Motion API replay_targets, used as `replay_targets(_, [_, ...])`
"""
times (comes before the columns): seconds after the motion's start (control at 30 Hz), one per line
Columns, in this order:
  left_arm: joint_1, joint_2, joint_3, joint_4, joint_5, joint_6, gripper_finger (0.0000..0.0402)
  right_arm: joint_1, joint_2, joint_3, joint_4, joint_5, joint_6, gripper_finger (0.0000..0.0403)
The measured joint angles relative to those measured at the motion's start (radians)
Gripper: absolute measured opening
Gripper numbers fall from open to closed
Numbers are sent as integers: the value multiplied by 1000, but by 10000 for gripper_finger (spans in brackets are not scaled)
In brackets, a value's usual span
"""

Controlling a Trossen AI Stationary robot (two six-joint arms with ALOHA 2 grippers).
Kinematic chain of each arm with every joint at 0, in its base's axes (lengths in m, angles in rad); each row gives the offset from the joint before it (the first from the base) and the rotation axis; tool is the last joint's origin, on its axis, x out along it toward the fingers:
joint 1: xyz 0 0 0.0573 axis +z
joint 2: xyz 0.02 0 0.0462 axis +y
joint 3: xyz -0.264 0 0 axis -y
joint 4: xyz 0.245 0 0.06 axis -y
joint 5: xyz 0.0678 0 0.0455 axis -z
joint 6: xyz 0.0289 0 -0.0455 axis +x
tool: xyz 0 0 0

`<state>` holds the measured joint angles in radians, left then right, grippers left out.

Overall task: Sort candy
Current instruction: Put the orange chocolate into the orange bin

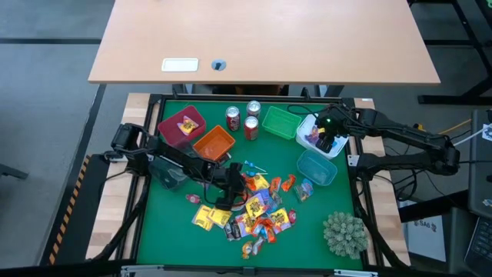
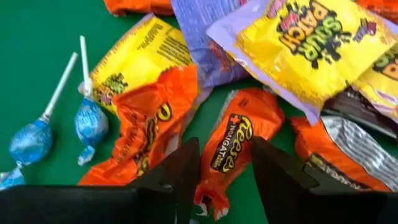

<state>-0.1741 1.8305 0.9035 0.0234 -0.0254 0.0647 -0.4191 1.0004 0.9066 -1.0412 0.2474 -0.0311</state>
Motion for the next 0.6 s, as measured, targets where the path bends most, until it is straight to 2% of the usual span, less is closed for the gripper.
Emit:
replay_targets(0.1, [0, 0, -1, -9, 0, 0, 122, 0, 0, 0, 0, 0, 0, 188])
replay_targets(0.43, [1, 1, -3, -15, -6, -4, 31, 0, 0, 0, 0, 1, 0, 188])
replay_targets(0.6, [2, -9, -5, -13, -6, -36, 15, 0, 0, 0, 0, 1, 0, 188])
